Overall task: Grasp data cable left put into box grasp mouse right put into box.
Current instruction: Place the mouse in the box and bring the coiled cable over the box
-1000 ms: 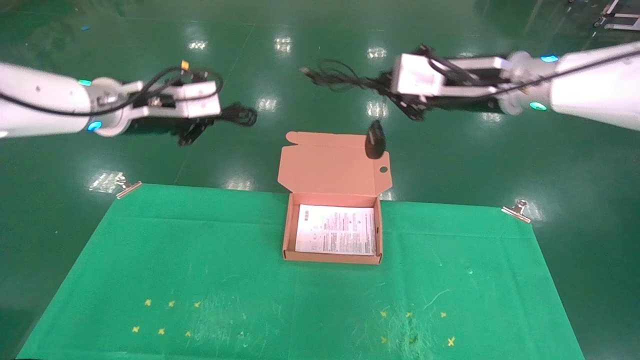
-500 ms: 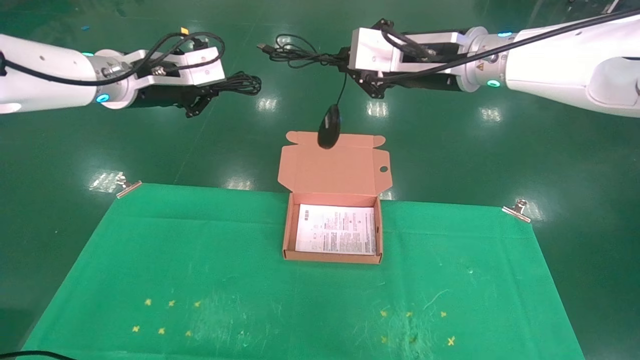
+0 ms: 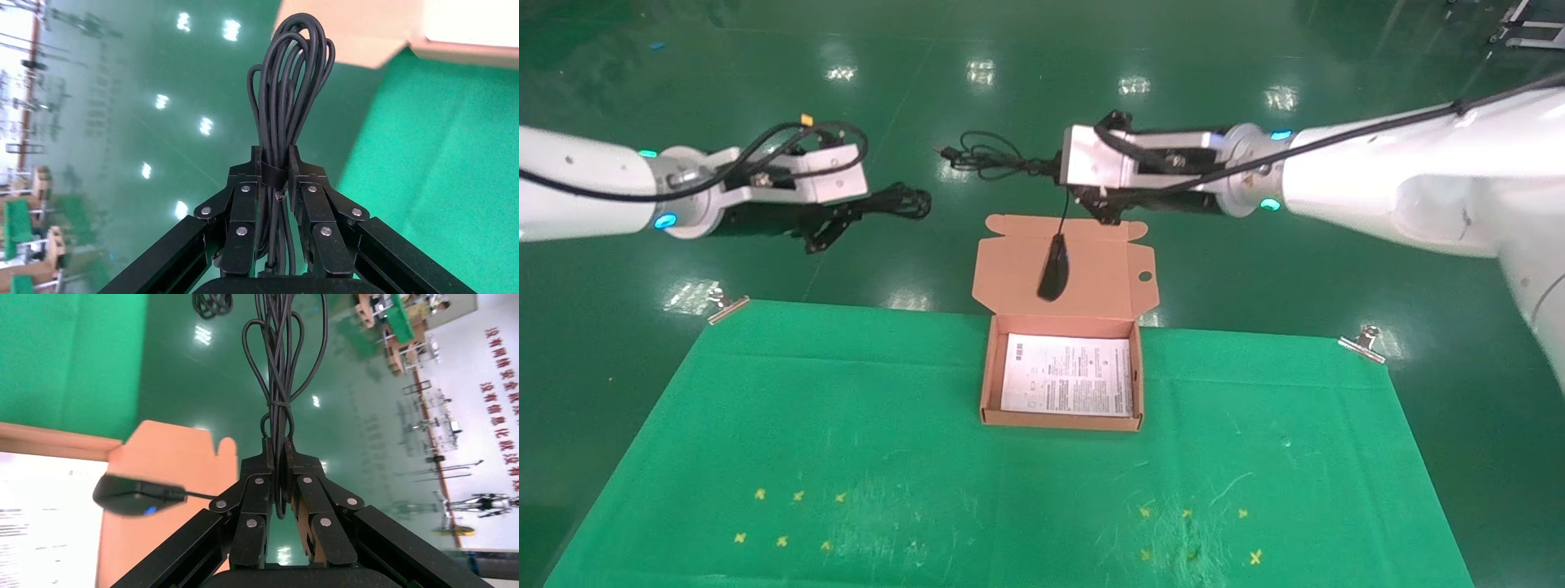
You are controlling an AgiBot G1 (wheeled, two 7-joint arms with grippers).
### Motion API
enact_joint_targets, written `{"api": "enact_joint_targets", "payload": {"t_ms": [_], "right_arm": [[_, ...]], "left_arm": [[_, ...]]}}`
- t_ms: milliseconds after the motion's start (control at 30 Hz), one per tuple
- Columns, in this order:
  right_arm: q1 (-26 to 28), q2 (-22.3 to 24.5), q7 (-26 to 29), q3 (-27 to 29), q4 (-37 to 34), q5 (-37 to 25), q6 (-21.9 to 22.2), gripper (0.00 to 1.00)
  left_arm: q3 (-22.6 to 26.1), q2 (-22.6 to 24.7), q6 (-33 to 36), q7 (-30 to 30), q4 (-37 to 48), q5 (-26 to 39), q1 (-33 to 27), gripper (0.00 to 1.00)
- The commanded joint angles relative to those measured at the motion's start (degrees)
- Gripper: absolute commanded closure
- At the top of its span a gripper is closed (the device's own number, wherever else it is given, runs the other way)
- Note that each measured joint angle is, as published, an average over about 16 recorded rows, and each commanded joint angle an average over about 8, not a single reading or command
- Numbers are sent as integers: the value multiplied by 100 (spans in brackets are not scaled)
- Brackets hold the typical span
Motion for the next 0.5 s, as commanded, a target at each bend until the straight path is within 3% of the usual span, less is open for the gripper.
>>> {"api": "enact_joint_targets", "payload": {"t_ms": [33, 500], "right_arm": [[-97, -24, 68, -51, 24, -5, 42, 100], [-915, -61, 918, -1021, 739, 270, 506, 100]], "left_arm": [[20, -92, 111, -80, -130, 20, 70, 100], [116, -336, 405, -817, -846, 398, 247, 100]]}}
